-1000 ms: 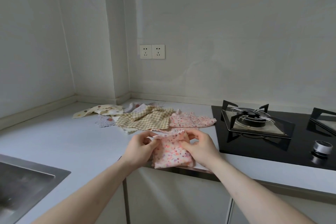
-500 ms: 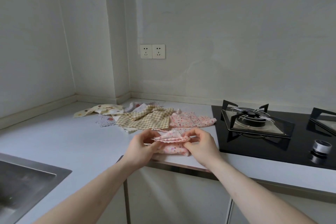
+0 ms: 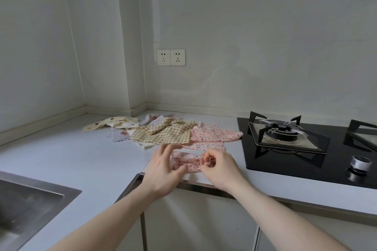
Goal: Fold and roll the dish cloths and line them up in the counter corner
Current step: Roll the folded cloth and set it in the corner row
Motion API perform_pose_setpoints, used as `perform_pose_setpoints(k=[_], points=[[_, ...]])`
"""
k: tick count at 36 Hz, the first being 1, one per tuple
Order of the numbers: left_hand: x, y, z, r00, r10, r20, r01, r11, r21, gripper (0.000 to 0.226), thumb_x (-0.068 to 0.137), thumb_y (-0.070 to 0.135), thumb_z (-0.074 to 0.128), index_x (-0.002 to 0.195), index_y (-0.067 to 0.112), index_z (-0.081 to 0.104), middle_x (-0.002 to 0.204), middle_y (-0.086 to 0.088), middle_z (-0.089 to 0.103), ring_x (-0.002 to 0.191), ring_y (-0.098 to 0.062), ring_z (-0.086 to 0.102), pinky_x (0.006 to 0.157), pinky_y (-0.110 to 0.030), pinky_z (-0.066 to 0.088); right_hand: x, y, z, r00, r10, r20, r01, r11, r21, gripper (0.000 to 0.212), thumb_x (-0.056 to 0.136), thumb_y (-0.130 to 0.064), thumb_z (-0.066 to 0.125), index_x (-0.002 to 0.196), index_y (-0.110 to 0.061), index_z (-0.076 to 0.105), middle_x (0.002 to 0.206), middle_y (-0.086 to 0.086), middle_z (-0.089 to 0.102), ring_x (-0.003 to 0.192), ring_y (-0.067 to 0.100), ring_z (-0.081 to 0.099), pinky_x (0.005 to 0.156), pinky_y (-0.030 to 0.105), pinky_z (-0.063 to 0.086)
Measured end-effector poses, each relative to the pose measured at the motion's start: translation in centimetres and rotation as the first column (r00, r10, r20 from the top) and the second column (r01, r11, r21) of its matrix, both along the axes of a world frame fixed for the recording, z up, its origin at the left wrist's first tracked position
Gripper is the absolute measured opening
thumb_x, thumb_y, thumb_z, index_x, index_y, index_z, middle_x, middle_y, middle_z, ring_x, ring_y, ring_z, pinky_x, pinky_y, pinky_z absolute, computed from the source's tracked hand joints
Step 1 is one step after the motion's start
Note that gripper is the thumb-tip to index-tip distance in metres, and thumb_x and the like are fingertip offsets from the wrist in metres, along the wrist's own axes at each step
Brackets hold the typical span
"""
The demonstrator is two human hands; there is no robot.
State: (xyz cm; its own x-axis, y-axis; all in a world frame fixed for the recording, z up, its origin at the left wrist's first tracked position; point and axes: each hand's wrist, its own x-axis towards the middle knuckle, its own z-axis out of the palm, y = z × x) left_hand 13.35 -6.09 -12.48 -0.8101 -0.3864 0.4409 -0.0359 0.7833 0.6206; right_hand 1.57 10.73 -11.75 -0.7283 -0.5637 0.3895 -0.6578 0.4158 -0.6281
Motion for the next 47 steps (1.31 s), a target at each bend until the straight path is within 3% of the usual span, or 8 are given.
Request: perform_pose_setpoints(k=[3,9,19,27,33,38,43,47], points=[[-0.1,0.0,-0.3,0.999,-0.025,0.042,0.030,0.992,-0.120,0.048,0.080,0.041,0.055,0.128,0.042,0.056,0.124,0.020,0.047,0.114,-0.009,0.038,0.096,-0.030,0.040,-0.1,-0.3,-0.1,1.000,-0.011,0.006,0.011,1.000,0.027,0.012,0.076,-0.026,0.062,0.069,-0.019,0.055,0.084,-0.009,0.065,0.080,0.010,0.057,0.068,0.025,0.045],[-0.1,0.0,-0.2,1.000,-0.013,-0.001,0.013,0.997,-0.079,0.011,0.083,0.033,0.069,0.092,0.035,0.062,0.103,0.019,0.053,0.105,-0.007,0.040,0.085,-0.021,0.038,-0.4,-0.4,0.1,0.994,-0.106,0.035,0.105,0.994,0.025,0.040,0.086,-0.044,0.053,0.066,-0.010,0.055,0.079,-0.003,0.063,0.088,0.019,0.056,0.076,0.033,0.044],[-0.3,0.1,0.4,0.998,0.056,0.013,-0.056,0.997,0.055,0.033,0.079,0.057,0.059,0.071,0.025,0.066,0.101,0.018,0.054,0.107,-0.006,0.046,0.086,-0.029,0.040,0.0,0.1,0.5,0.978,-0.188,0.095,0.178,0.978,0.107,0.047,0.066,-0.076,0.058,0.079,-0.032,0.055,0.088,-0.016,0.064,0.089,0.009,0.062,0.081,0.036,0.054],[0.0,0.4,0.3,0.983,0.142,0.118,-0.139,0.990,-0.031,0.028,0.084,0.051,0.061,0.101,0.035,0.045,0.099,0.017,0.059,0.097,-0.010,0.053,0.080,-0.032,0.045,-0.4,0.4,0.6,0.989,-0.112,0.094,0.098,0.984,0.147,0.052,0.073,-0.074,0.061,0.114,-0.044,0.054,0.106,-0.021,0.064,0.103,0.012,0.060,0.089,0.034,0.051],[0.0,-0.3,0.2,0.994,0.064,0.090,-0.075,0.989,0.125,0.041,0.084,0.032,0.065,0.118,0.042,0.042,0.101,0.014,0.058,0.090,-0.010,0.061,0.082,-0.039,0.054,-0.6,0.9,0.7,0.990,-0.031,0.141,0.009,0.988,0.154,0.043,0.066,-0.075,0.062,0.098,-0.046,0.060,0.093,-0.023,0.068,0.091,0.005,0.063,0.082,0.036,0.056],[-0.1,0.1,0.5,0.994,0.069,0.088,-0.079,0.990,0.114,0.022,0.075,0.047,0.056,0.095,0.040,0.061,0.095,0.019,0.057,0.090,-0.003,0.057,0.080,-0.032,0.050,-1.0,1.1,0.3,0.981,0.013,0.196,-0.035,0.994,0.108,0.037,0.073,-0.065,0.065,0.102,-0.044,0.057,0.091,-0.020,0.069,0.083,0.004,0.064,0.076,0.039,0.057],[-0.4,0.6,1.0,0.995,0.085,0.055,-0.089,0.993,0.082,0.019,0.079,0.051,0.060,0.089,0.035,0.058,0.100,0.019,0.059,0.094,-0.006,0.058,0.079,-0.029,0.046,-1.2,1.0,0.2,0.966,0.040,0.255,-0.061,0.995,0.073,0.033,0.073,-0.052,0.068,0.104,-0.042,0.060,0.092,-0.023,0.070,0.085,0.001,0.066,0.076,0.036,0.057],[-0.5,0.4,1.3,0.990,0.108,0.087,-0.124,0.971,0.205,0.016,0.085,0.041,0.068,0.091,0.029,0.059,0.081,0.012,0.066,0.072,-0.010,0.064,0.067,-0.039,0.054,-1.0,1.0,1.1,0.936,0.047,0.348,-0.060,0.998,0.028,0.033,0.070,-0.048,0.075,0.101,-0.041,0.064,0.093,-0.023,0.072,0.089,0.001,0.068,0.076,0.032,0.058]])
